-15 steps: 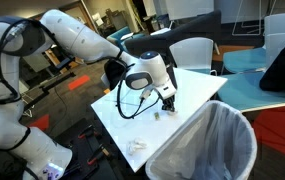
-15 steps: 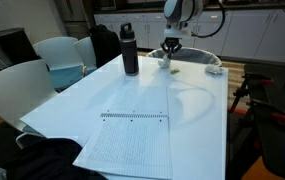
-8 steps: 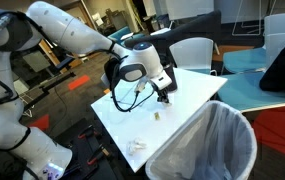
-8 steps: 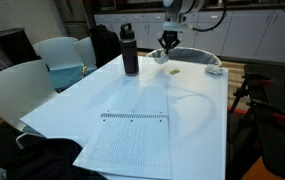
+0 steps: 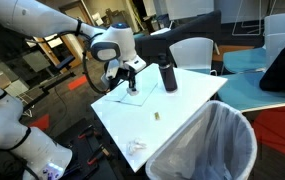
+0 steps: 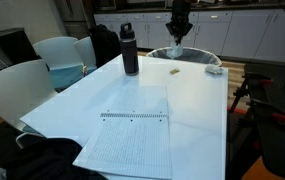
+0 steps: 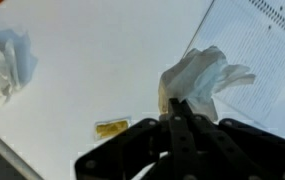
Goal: Move the crumpled paper at the back of the table to the left
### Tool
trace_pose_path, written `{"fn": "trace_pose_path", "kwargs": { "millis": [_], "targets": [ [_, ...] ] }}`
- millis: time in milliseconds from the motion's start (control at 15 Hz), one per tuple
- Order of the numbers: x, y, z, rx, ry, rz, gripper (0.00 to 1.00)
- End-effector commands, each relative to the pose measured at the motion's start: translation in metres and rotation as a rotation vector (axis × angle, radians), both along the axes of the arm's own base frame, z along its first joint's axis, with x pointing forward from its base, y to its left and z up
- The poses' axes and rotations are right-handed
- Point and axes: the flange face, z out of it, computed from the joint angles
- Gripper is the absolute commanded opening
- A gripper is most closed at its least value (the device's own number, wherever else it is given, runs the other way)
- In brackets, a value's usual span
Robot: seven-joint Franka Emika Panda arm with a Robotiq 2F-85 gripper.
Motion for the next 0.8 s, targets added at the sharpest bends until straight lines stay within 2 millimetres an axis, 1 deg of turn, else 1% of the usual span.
{"fn": "trace_pose_path", "kwargs": {
  "millis": [0,200,267,333,400,467,667,733],
  "targets": [
    [-0.025,0.055,0.011,0.057,0.054,0.184,0.00],
    [-0.031,0.098,0.005,0.079,0.090,0.282,0.00],
    [-0.031,0.107,0.003,0.079,0.094,0.302,0.00],
    [-0.031,0.116,0.002,0.077,0.090,0.314,0.25],
    [-0.032,0.123,0.001,0.078,0.094,0.326,0.27],
    [-0.032,0.128,0.002,0.076,0.092,0.336,0.32],
    [-0.032,0.135,0.003,0.079,0.092,0.353,0.56],
    [-0.032,0.136,0.004,0.081,0.089,0.356,0.63]
  ]
}}
